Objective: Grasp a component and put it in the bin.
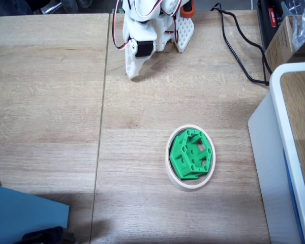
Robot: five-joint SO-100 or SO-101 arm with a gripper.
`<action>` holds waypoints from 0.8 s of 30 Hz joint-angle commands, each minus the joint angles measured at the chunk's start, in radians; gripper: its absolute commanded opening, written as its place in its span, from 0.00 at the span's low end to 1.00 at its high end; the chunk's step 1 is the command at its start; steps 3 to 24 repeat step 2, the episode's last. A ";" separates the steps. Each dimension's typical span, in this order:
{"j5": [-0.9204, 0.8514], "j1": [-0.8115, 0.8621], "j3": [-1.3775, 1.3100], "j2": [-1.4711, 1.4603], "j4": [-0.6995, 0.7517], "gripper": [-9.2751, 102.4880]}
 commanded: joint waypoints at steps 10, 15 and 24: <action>0.005 0.008 0.003 0.006 0.005 0.09; 0.005 0.008 0.003 0.006 0.005 0.09; 0.005 0.008 0.003 0.006 0.005 0.09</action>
